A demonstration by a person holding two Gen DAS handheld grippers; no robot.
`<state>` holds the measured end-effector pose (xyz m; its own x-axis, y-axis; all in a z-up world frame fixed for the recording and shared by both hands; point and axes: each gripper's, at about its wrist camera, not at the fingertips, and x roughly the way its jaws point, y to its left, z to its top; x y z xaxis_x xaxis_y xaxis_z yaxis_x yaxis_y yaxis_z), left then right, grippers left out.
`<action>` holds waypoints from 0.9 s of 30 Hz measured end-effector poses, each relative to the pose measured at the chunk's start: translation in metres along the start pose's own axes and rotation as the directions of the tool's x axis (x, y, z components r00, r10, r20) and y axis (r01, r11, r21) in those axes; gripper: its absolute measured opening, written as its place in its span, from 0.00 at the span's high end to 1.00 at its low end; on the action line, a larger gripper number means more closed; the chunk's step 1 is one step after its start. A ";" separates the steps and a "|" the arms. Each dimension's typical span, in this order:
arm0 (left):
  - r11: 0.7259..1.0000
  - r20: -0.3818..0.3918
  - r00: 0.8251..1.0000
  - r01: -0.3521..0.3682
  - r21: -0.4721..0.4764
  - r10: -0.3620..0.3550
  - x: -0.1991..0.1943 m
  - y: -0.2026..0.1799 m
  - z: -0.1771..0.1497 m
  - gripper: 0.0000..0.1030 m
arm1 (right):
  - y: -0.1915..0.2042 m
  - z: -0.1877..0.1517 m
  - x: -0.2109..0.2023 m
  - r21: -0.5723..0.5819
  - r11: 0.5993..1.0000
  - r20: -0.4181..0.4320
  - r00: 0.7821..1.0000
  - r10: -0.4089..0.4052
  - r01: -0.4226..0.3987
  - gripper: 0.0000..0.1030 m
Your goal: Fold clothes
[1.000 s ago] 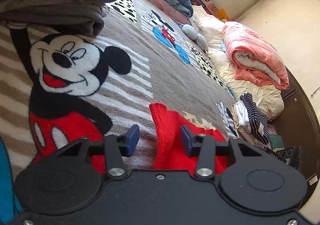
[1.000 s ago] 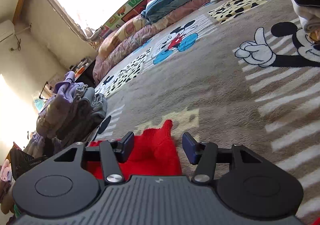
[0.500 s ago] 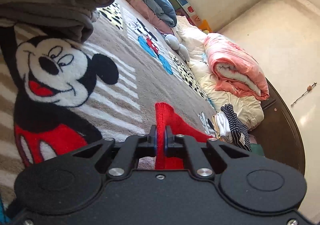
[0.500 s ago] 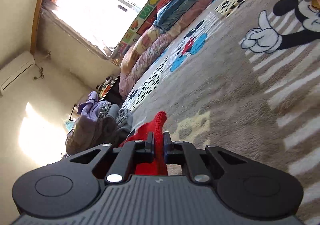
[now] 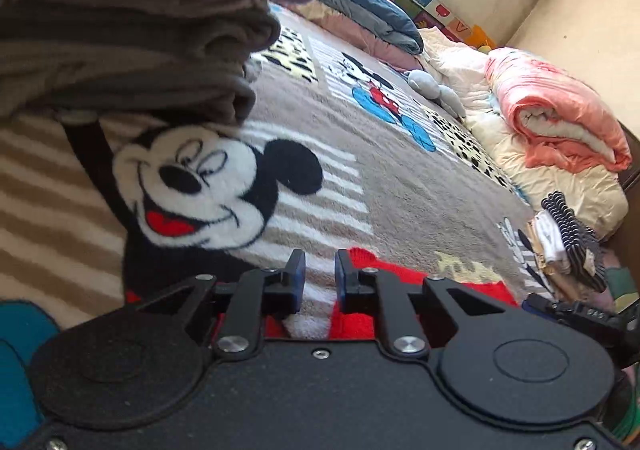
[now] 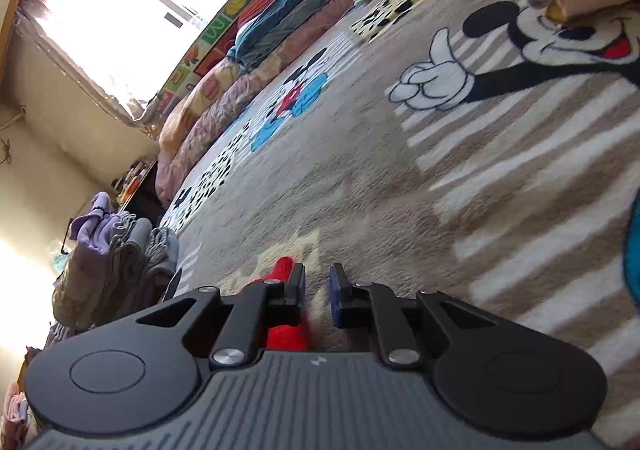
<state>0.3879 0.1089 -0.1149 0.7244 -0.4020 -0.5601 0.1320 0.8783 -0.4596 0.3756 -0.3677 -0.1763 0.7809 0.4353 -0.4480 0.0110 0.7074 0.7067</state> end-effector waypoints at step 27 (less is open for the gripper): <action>0.927 -0.022 0.999 0.042 0.372 -0.036 -0.041 -0.116 -0.065 0.74 | 0.048 -0.008 -0.076 -0.326 0.945 0.009 0.999 -0.031 0.032 0.71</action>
<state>0.2994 0.0067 -0.0836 0.7038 -0.4391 -0.5585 0.4041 0.8940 -0.1936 0.3119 -0.3617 -0.1128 0.7858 0.4084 -0.4644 -0.1681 0.8637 0.4752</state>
